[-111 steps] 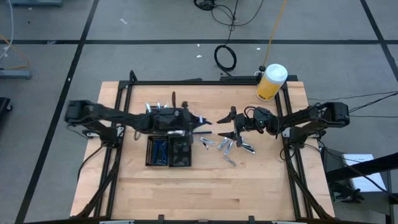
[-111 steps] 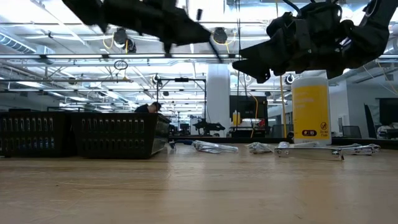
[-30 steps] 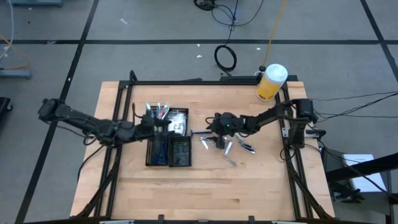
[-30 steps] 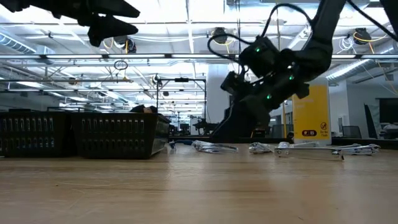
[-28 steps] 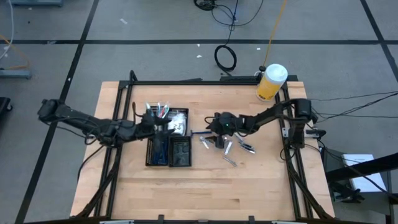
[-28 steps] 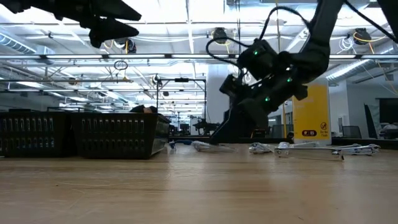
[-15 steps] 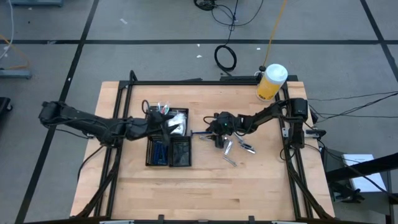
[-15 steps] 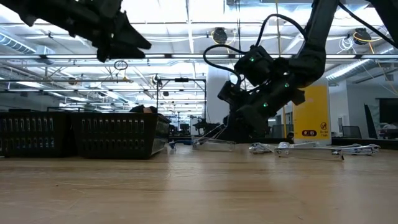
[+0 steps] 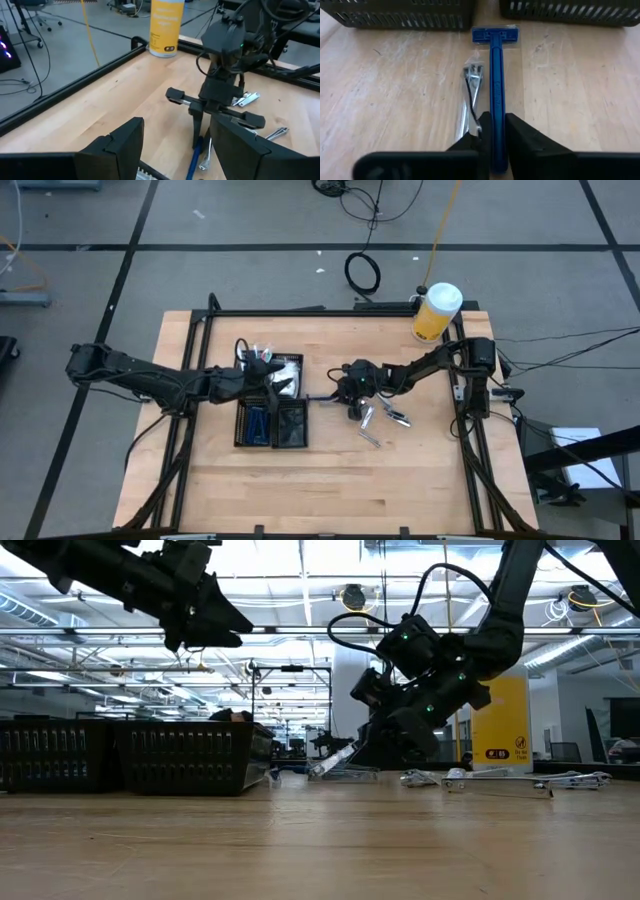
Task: Pick & Place Travel size toiletries
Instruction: Put the blue razor into the bottom left black bin
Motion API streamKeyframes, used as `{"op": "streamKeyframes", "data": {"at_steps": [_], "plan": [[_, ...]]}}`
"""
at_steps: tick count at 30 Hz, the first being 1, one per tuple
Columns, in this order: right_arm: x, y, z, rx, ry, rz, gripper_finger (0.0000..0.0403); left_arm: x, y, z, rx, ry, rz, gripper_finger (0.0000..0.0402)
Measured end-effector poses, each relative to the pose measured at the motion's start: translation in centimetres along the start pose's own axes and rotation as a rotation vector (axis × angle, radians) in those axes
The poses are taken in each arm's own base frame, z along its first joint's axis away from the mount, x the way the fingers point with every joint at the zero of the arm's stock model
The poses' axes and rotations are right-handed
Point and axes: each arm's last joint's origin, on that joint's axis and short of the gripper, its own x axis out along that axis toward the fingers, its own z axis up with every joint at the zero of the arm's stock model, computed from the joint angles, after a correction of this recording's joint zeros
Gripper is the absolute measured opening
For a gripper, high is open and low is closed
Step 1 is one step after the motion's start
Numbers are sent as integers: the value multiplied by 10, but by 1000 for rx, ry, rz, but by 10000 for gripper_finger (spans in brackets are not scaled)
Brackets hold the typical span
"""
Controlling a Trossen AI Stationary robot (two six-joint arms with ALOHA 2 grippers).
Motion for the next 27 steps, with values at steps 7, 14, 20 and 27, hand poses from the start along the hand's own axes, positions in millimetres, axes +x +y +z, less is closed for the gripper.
{"op": "streamKeyframes", "data": {"at_steps": [7,14,20,27], "plan": [[-5,-4,3,6,-1,-12,21,0,0,0,-9,0,0,225],[-24,-7,19,15,-35,-134,21,0,0,0,-11,3,-7,225],[-51,-4,31,22,-108,-200,21,0,0,0,-10,4,-7,225],[-83,4,37,31,-219,-235,21,0,0,1,-17,-11,-11,225]]}}
